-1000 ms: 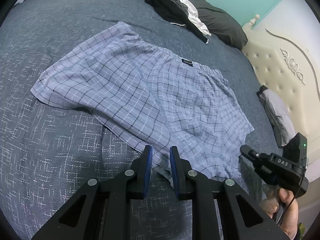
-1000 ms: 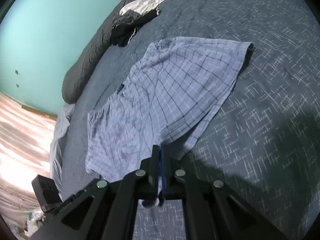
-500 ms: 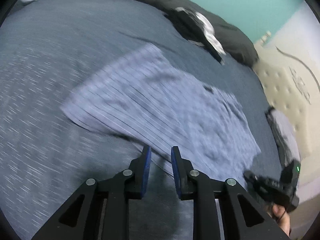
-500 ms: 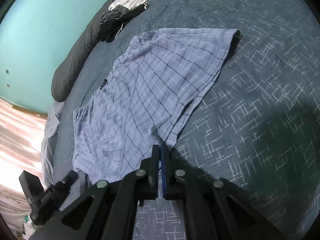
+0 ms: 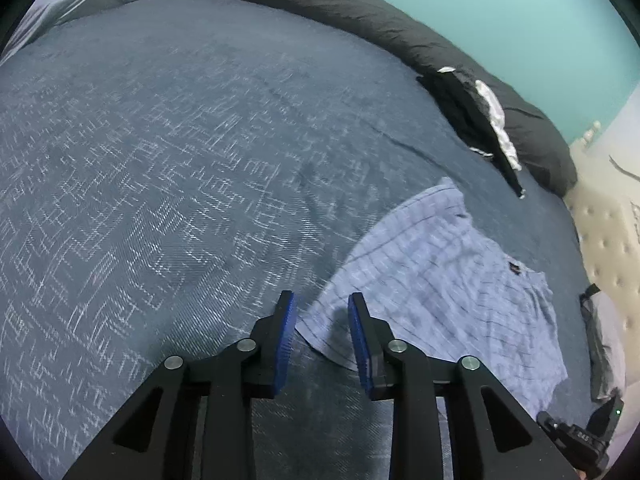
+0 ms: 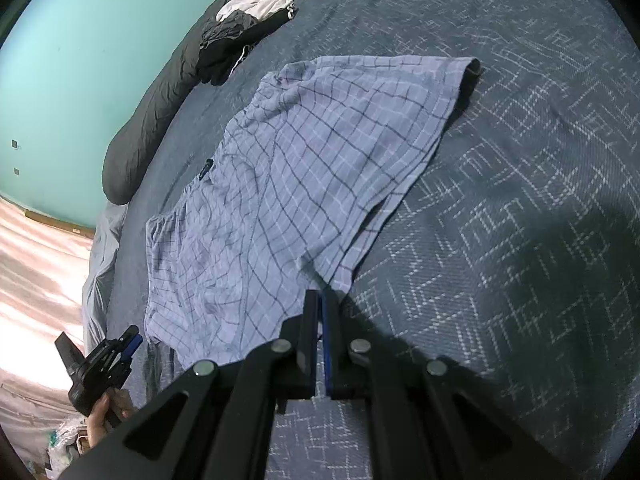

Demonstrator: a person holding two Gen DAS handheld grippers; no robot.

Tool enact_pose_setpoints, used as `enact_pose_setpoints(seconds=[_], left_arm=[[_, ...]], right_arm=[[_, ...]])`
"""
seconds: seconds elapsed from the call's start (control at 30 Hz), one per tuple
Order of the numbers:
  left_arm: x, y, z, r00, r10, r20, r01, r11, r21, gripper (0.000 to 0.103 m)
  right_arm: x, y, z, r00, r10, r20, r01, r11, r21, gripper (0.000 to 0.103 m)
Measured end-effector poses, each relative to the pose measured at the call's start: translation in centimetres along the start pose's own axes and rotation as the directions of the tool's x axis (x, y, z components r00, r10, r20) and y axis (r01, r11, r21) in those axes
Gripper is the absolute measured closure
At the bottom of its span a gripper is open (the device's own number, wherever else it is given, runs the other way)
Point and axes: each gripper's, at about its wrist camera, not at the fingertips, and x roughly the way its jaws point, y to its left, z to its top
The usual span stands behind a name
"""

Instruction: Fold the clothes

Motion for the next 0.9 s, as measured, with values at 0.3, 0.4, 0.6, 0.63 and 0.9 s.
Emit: enact_pose_setpoints(seconds=[0.3,0.4,0.6,0.63,0.9], left_arm=[[1.6,-0.8,-0.3,1.000,0.011,-0.027,-0.011,1.000,0.021,0.070],[1.6,-1.0,-0.3,1.000,0.008,-0.024,-0.008,1.000,0.023,0.086],[0.2,-1.5,-0.3,0.999,-0.004,0.039,0.003,1.000,0.023,0.098],[-0.2,-1.6,-0.2,0.999,-0.005,0.051,0.004,1.000,0.024,0.098],[-0.5,-0.5,-0.1,0.998,0.000,0.069,0.003,0.999,-0.032,0.098]], right_arm=[[-0.1,-0.2,0.2,1.000,0.021,-0.003,-0.021,1.000,0.013,0.101],[-0.3,-0.3,0.3,1.000,0.028,-0.002,-0.028,1.000,0.014,0.101],[-0.8,-0.9,0.8,1.000,0.029,0.012,-0.029,0.999,0.040,0.101],[-0.9,-1.0,0.9,0.999,0.030,0.015,-0.030,0.999,0.043,0.101],[-1.6,-1.7,1.4,0.998,0.018,0.056,-0.021,0.998,0.065,0.101]])
